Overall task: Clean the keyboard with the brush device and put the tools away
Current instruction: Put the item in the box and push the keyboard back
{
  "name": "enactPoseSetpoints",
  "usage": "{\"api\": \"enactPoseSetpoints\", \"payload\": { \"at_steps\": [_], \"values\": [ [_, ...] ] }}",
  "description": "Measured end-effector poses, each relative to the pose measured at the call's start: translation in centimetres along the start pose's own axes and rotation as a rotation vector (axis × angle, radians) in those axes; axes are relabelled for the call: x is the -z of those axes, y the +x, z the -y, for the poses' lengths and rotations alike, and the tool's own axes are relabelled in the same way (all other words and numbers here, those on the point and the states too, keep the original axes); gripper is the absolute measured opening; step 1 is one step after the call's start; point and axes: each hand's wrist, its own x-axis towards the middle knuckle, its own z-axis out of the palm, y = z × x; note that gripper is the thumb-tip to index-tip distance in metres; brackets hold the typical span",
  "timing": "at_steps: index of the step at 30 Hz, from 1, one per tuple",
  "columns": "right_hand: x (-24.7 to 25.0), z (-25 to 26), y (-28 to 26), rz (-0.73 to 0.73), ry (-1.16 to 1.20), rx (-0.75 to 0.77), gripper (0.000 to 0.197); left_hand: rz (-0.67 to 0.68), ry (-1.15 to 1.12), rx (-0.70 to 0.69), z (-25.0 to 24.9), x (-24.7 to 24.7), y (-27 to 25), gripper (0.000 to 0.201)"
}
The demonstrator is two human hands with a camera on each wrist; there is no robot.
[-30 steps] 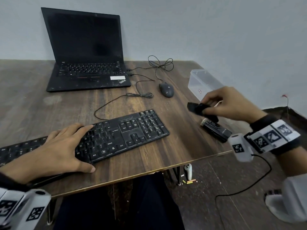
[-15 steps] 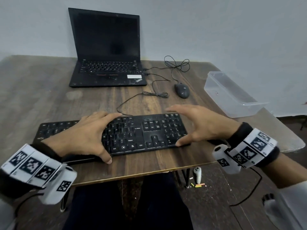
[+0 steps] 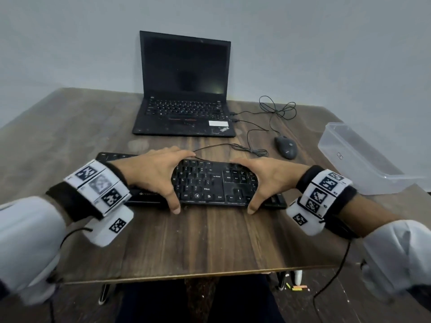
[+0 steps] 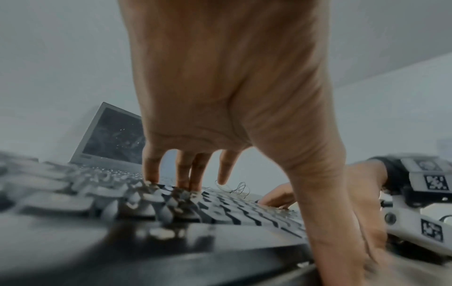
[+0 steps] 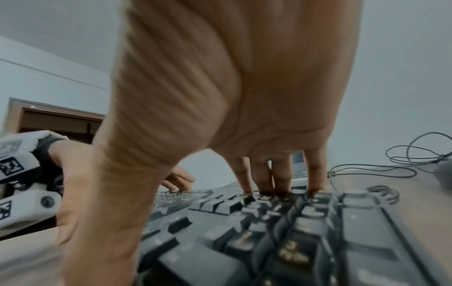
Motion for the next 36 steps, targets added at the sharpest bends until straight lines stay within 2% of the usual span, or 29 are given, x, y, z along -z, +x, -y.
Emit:
{"api": "enactPoseSetpoints", "payload": {
  "at_steps": [4, 8, 12, 16, 19, 23, 26, 30, 33, 36],
  "values": [
    [2.8, -1.5, 2.0, -0.024, 0.038, -0.034, 0.121, 0.007, 0.02, -0.012, 0.8, 1.4, 3.8, 0.135],
    [5.1, -3.7, 2.6, -0.064, 0.058, -0.097, 0.132, -0.015, -0.015, 0.002, 0.6, 3.4, 6.9, 0.131],
    [4.5, -5.1, 4.6, 0.032, 0.147, -0.162, 0.132, 0.041, -0.004, 0.042, 0.8, 3.7, 9.1, 0.138],
    [3.6, -4.7, 6.3, 0.02, 0.182, -0.153, 0.129, 0.083, 0.026, 0.053, 2.7, 3.1, 9.5, 0.13],
    [2.6, -3.9, 7.0, 0.001, 0.087, -0.119, 0.132, 0.06, 0.025, 0.004, 4.3, 2.4, 8.6, 0.126],
    [2.0, -3.9, 6.7, -0.016, -0.023, -0.127, 0.139, 0.014, 0.038, -0.026, 5.4, 1.2, 7.6, 0.14],
    [2.1, -4.4, 5.3, -0.007, -0.058, -0.205, 0.147, 0.011, 0.045, 0.097, 6.9, 1.2, 5.9, 0.154],
    [2.4, -4.5, 3.5, -0.084, 0.002, -0.227, 0.132, -0.051, -0.068, 0.266, 10.3, 2.0, 2.5, 0.171],
    [2.2, -3.6, 2.6, -0.13, -0.015, -0.206, 0.134, -0.096, -0.192, 0.357, 13.1, 1.8, 0.5, 0.159],
    [1.4, -3.1, 1.9, -0.12, 0.019, -0.193, 0.131, -0.092, -0.324, 0.309, 14.3, 1.2, -0.7, 0.124]
  ]
}}
